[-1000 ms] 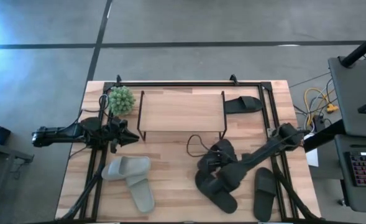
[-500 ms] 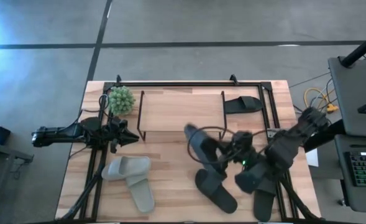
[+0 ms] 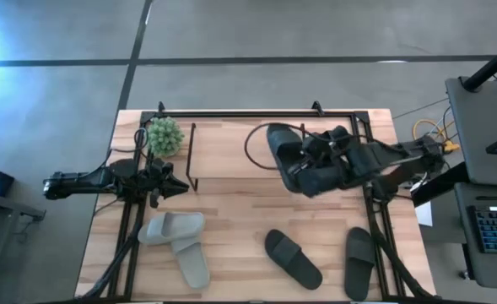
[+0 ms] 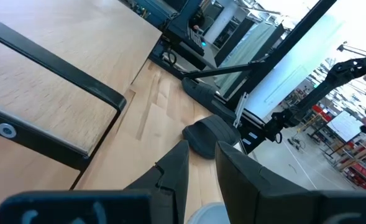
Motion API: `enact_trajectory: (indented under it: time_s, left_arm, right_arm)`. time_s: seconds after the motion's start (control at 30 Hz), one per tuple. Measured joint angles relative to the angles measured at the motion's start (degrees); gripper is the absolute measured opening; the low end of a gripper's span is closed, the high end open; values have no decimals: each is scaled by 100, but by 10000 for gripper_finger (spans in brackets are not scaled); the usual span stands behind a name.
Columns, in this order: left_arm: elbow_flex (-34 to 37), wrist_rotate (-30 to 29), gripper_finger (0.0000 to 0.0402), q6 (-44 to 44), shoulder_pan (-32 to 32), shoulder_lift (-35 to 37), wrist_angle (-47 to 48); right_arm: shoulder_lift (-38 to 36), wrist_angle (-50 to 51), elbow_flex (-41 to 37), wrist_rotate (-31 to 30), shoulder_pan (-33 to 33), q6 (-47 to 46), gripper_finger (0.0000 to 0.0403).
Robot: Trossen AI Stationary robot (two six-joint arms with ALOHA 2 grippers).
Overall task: Pick and place slides into the shelf
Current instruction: Put the black slipper on the shelf
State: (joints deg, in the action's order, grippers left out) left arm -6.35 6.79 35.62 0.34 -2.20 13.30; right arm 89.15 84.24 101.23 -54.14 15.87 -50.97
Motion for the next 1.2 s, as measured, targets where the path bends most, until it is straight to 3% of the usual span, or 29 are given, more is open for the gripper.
enact_trajectory:
  time_s: [0.37,0.63,0.97,1.2]
  left_arm:
    - [0,0,66,1,1,-2,5]
    - [0,1,66,0,1,0,-4]
    - [0,0,66,0,1,-4,1]
    - [0,1,66,1,2,-2,3]
  right_arm:
    - [240,-404,-817,12,-734,1016,9]
    - [213,-1757,-1558,60,-1252,1531,9]
    - [211,-2232,-2486,21,-1691,1164,9]
    - [185,-2400,-2723,-16,-1726,1157,9]
